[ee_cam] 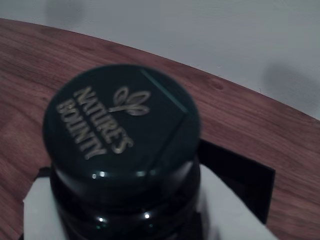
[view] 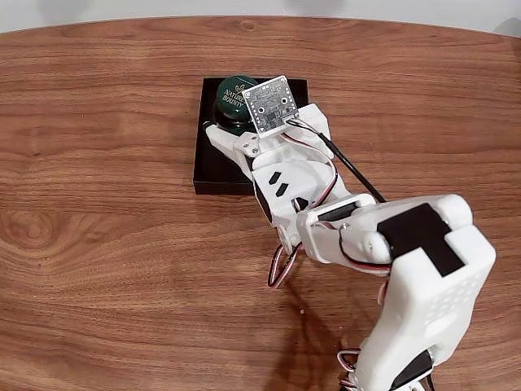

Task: Pick up the pill bottle and place it in the black box.

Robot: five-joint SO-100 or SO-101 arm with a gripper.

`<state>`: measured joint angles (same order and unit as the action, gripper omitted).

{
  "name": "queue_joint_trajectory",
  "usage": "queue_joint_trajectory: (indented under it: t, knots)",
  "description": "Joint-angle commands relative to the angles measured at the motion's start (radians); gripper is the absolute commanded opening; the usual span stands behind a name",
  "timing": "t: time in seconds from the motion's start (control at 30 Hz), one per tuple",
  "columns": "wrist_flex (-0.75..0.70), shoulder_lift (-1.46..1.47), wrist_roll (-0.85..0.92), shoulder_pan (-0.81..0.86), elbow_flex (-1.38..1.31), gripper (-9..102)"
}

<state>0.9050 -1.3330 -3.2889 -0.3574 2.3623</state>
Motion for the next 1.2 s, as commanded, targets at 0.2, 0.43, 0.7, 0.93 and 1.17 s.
queue_joint_trajectory:
  t: [0.2, 0.43, 0.7, 0.93, 1.17]
  knots:
    - [0.023, -0.021, 0.031, 0.037, -0.049, 34]
    - [0.014, -0.058, 0.04, 0.061, -0.02, 42]
    - [-0.049, -0.149, 0.038, 0.087, 0.026, 44]
    - [-0.078, -0.245, 0.032, 0.107, 0.078, 44]
    - [-0.115, -0.37, 0.023, 0.133, 0.143, 44]
